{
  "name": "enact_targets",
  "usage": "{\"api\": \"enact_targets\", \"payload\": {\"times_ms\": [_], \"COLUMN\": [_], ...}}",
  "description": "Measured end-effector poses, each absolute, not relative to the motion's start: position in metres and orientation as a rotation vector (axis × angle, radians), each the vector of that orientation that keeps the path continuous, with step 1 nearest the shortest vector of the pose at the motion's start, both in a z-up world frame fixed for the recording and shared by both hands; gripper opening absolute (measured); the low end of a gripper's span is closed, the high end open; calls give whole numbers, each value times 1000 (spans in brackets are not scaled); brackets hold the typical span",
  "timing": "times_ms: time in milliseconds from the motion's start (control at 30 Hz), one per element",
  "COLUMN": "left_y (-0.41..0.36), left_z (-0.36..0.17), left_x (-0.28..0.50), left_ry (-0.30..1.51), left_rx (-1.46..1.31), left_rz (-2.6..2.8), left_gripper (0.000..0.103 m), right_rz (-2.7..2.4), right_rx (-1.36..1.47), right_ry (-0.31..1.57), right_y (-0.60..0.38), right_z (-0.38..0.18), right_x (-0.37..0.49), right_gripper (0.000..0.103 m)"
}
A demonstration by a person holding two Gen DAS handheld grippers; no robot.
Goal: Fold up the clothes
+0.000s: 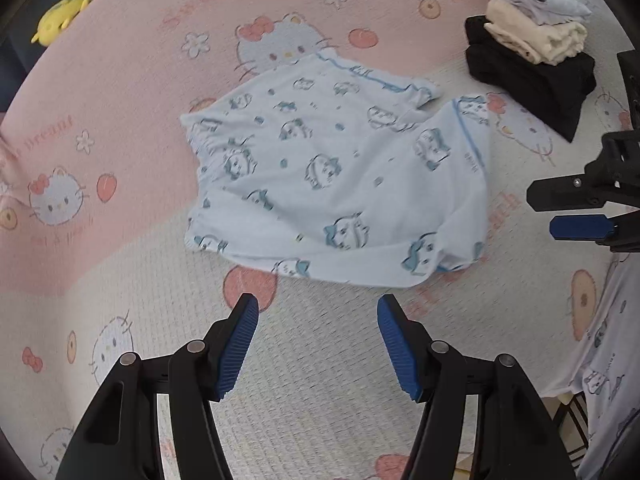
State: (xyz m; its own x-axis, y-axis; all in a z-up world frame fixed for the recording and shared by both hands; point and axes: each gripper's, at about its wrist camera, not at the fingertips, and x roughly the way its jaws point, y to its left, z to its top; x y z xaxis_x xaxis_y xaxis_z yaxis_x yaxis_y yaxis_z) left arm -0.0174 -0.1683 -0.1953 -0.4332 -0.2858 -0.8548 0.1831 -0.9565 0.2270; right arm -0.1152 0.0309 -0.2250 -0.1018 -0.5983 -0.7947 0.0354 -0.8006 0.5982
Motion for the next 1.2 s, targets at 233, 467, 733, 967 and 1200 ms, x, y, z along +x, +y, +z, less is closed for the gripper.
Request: {"api": "enact_targets", "payload": {"times_ms": [233, 467, 733, 967, 1200], "left_y": [-194, -214, -227, -240, -234], "left_z": [-205, -212, -226, -249, -265], "left_x": [0, 15, 7, -10, -13], "left_ry": [-142, -201, -369, -670, -1038], "left_rx": [1479, 1444, 1412, 1429, 1377], "left_rz": [-2402, -2398, -2452, -2443, -2422], "left_gripper": [59, 59, 59, 59, 59], "right_rz": [-2036, -2098, -2092, -2031, -2054], "right_rx": [1687, 1517, 1293, 962, 848], "right_ry": [-275, 53, 572, 1159, 1385], "right_y": [-5, -43, -87, -122, -124], "right_z": [-218, -208, -213, -238, -251], "right_x": [-102, -80, -37, 13, 16], "right_gripper": [54, 54, 54, 54, 54]}}
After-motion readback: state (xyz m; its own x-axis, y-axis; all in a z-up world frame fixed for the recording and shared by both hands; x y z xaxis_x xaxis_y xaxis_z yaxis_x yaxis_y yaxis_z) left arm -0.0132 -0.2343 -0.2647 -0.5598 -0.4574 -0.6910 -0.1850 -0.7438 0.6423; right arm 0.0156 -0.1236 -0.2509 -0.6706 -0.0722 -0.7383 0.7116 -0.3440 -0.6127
